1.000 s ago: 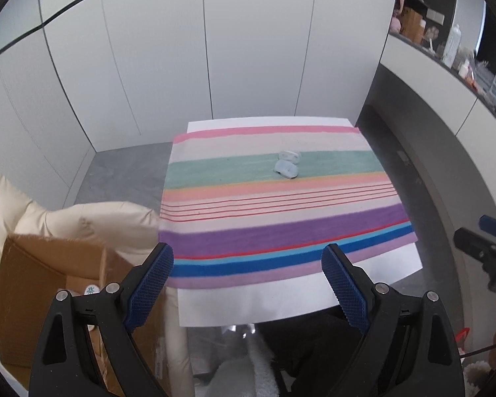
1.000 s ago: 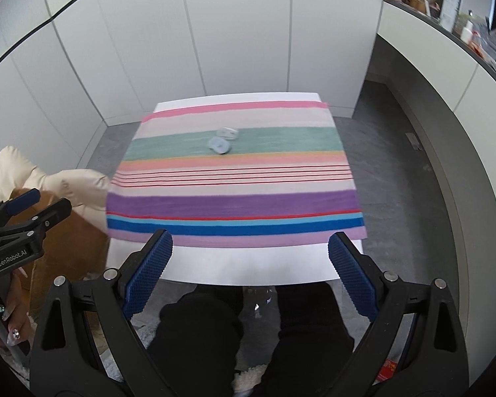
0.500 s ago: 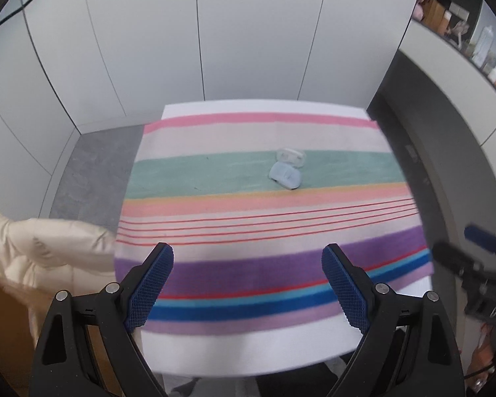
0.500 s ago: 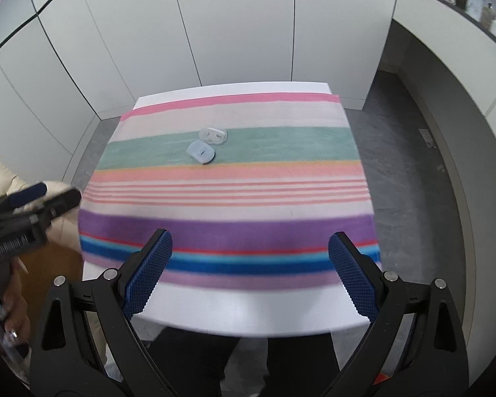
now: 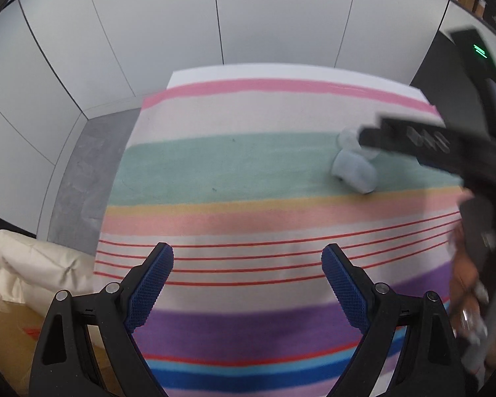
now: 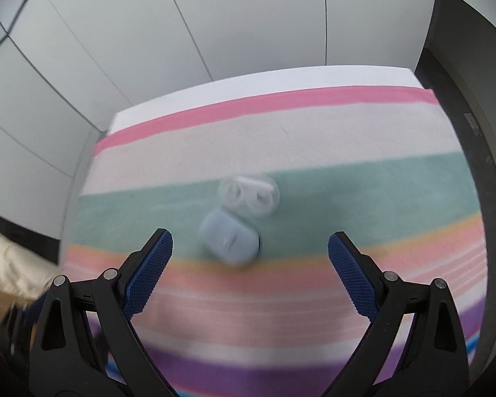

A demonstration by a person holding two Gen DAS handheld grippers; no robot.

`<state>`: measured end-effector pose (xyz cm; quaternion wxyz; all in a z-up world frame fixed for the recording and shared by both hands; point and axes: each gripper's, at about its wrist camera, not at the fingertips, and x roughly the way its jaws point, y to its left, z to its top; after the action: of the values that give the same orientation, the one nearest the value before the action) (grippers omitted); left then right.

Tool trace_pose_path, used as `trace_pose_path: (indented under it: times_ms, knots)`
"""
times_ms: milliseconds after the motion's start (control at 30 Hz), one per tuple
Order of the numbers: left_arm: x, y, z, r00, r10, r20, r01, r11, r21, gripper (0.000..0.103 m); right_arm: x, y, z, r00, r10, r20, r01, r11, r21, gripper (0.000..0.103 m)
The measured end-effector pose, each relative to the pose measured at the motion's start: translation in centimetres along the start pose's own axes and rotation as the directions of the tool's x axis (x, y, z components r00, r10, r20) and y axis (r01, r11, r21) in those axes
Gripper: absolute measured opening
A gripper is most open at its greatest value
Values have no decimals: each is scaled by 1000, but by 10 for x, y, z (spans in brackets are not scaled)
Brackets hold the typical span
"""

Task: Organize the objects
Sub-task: 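Grasp the pale blue case with the left tool while the right tool grasps the clear lens case, then lift the blue case and clear lens case and carry them over the cardboard box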

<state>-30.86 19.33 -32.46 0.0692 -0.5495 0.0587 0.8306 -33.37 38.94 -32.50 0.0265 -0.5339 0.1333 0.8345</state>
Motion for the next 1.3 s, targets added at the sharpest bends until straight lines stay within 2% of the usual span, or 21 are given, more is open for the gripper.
trace_pose_path:
  times_ms: [100, 133, 167, 200, 267, 333, 400, 500, 567, 633, 667, 733, 767, 800, 833, 900, 967, 1167, 1300]
  knots:
    - [13, -1, -4, 1000, 2, -11, -2, 1000, 13, 92, 33, 3, 11, 1000, -20, -16, 20, 999, 38, 97]
    - [15, -2, -5, 1000, -2, -12, 3, 1000, 15, 92, 41, 5, 12, 1000, -17, -26, 18, 999, 44, 90]
    - [17, -4, -5, 1000, -15, -13, 15, 1000, 16, 92, 48, 8, 13, 999, -16, -36, 17, 999, 42, 67]
    - [18, -7, -4, 1000, -25, -11, 25, 1000, 18, 92, 56, 11, 13, 998, -25, -52, 27, 999, 30, 60]
    - [19, -14, -1, 999, -54, 4, 54, 998, 28, 92, 57, 19, 11, 996, -80, -27, 80, 997, -21, 58]
    - [21, -24, 4, 996, -87, 13, 87, 995, 42, 92, 56, 13, 9, 998, -55, -26, 55, 998, -21, 58]
    - [26, -40, 11, 989, -147, 10, 146, 987, 74, 92, 50, -4, 7, 997, -68, -22, 68, 998, -1, 58]
    - [38, -69, 22, 981, -195, -1, 193, 969, 152, 92, 34, -38, 1, 995, -98, -1, 98, 995, 14, 58]
    - [45, -90, 28, 984, -179, 9, 173, 960, 218, 92, 25, -56, -4, 993, -115, 1, 115, 993, 21, 58]
    - [50, -110, 32, 991, -130, 37, 115, 955, 272, 92, 14, -75, -11, 993, -119, 5, 119, 992, 35, 58]
    - [52, -116, 33, 991, -127, 43, 111, 955, 276, 92, 9, -83, -15, 992, -127, 3, 127, 991, 37, 58]
    - [56, -123, 37, 986, -162, 40, 147, 958, 247, 92, 2, -97, -23, 990, -139, -6, 140, 989, 42, 58]
    - [57, -126, 38, 986, -160, 42, 146, 962, 232, 84, -1, -104, -29, 990, -143, -10, 144, 988, 50, 58]
    - [61, -129, 40, 989, -142, 40, 130, 967, 217, 71, -4, -109, -31, 990, -144, -14, 144, 988, 55, 58]
    - [65, -133, 41, 992, -126, 28, 117, 970, 214, 37, -5, -111, -34, 990, -142, -15, 143, 988, 61, 58]
    - [71, -136, 41, 994, -108, 17, 102, 974, 204, 36, -8, -113, -38, 990, -137, -17, 137, 989, 60, 58]
    - [70, -134, 40, 993, -114, 17, 108, 976, 189, 36, -23, -135, -40, 991, -133, -13, 134, 990, 52, 58]
    - [56, -126, 44, 996, -92, 21, 88, 983, 162, 36, -38, -126, -41, 991, -134, 10, 134, 991, -5, 58]
    - [35, -121, 55, 996, -65, 60, 55, 987, 150, 36, -54, -122, -41, 990, -140, 24, 140, 990, -20, 58]
